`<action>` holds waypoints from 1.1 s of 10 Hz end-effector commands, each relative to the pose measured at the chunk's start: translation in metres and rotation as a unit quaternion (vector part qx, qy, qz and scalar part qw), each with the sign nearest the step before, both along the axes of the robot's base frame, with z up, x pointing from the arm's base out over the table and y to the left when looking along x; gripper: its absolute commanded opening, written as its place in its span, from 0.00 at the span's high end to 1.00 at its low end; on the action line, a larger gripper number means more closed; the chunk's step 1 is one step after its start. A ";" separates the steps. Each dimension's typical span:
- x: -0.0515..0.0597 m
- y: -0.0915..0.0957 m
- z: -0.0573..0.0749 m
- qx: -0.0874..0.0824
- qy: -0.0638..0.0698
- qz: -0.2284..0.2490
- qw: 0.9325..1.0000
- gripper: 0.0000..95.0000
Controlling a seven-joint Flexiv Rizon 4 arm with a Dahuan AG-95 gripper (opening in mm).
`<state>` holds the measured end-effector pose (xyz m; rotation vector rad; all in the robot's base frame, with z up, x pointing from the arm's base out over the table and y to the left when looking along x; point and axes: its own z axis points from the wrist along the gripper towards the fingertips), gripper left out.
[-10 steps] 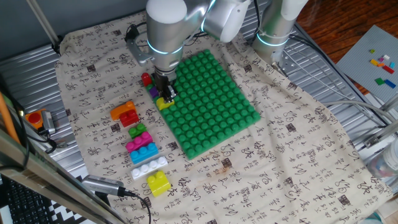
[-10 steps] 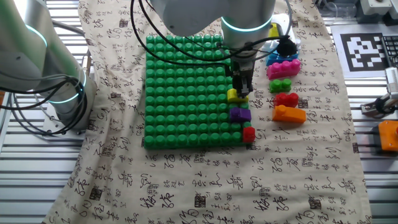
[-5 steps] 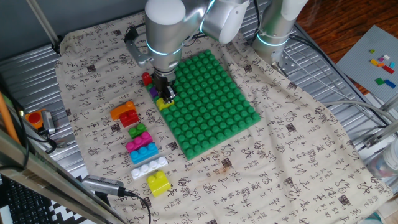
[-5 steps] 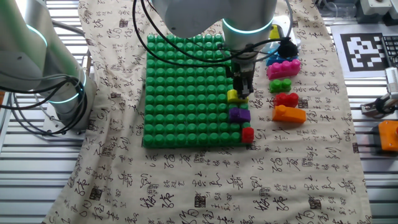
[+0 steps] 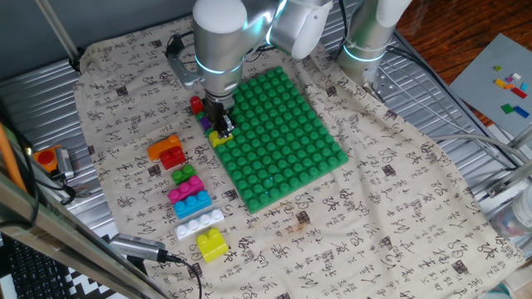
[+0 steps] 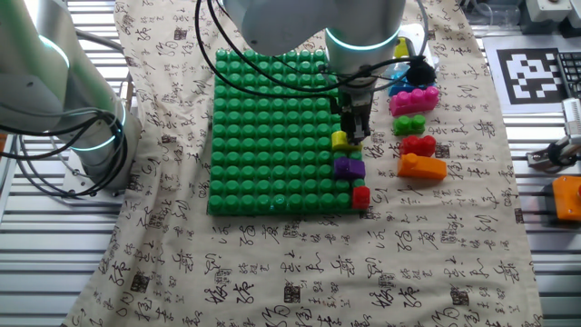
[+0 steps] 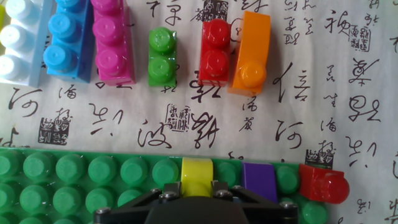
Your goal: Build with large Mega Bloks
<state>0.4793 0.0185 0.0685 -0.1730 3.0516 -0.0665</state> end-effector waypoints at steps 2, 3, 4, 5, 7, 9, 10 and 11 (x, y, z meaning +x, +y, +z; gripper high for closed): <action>0.000 -0.001 -0.012 -0.001 -0.004 0.001 1.000 1.00; 0.000 -0.001 -0.011 -0.001 -0.005 0.001 1.000 1.00; 0.000 -0.001 -0.010 -0.001 -0.004 0.002 1.000 0.80; 0.000 -0.001 -0.010 -0.001 -0.005 0.001 1.000 0.60; 0.000 0.000 -0.009 0.000 -0.004 0.001 1.000 0.40; -0.001 0.001 -0.002 0.002 -0.003 0.002 1.000 0.40; -0.002 0.002 0.006 0.004 -0.001 0.001 1.000 0.40; -0.003 0.004 0.018 0.003 0.001 0.000 1.000 0.40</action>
